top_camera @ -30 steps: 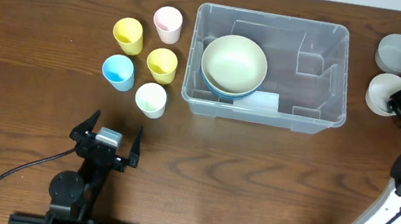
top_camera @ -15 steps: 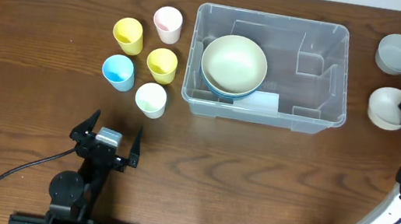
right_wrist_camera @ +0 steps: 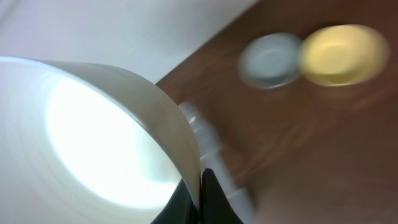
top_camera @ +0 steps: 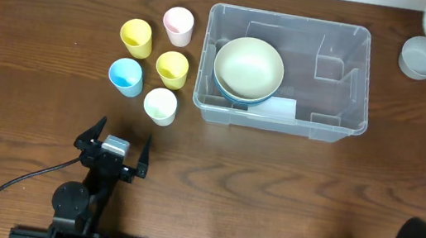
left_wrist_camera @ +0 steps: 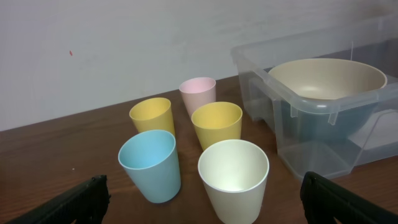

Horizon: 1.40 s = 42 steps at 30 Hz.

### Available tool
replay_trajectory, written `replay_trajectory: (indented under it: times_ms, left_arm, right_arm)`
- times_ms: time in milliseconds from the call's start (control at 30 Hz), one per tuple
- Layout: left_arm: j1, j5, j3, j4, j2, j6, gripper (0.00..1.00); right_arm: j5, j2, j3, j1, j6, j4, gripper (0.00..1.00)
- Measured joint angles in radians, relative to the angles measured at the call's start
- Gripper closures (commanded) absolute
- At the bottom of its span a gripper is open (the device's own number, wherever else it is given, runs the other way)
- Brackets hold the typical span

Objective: Pack container
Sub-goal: 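Reach the right gripper to the white bowl and grip its rim, then carry the white bowl into the container's right side and release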

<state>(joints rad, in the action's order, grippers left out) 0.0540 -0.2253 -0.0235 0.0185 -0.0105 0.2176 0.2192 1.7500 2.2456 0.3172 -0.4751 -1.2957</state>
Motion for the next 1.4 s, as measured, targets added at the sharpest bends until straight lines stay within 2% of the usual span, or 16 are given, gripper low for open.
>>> replay_trajectory:
  times_ms: [133, 333, 567, 1400]
  left_arm:
    - [0.0, 0.0, 0.0, 0.0, 0.0, 0.0, 0.02]
    - [0.0, 0.0, 0.0, 0.0, 0.0, 0.0, 0.02]
    - [0.0, 0.0, 0.0, 0.0, 0.0, 0.0, 0.02]
    - [0.0, 0.0, 0.0, 0.0, 0.0, 0.0, 0.02]
  right_arm:
    - [-0.037, 0.04, -0.018, -0.161, 0.017, -0.024, 0.99]
    - [-0.097, 0.201, -0.089, -0.276, 0.02, -0.019, 0.99]
    - [-0.121, 0.32, -0.095, -0.304, 0.02, -0.023, 0.99]
    - [-0.124, 0.517, -0.095, -0.344, 0.011, 0.044, 0.98]
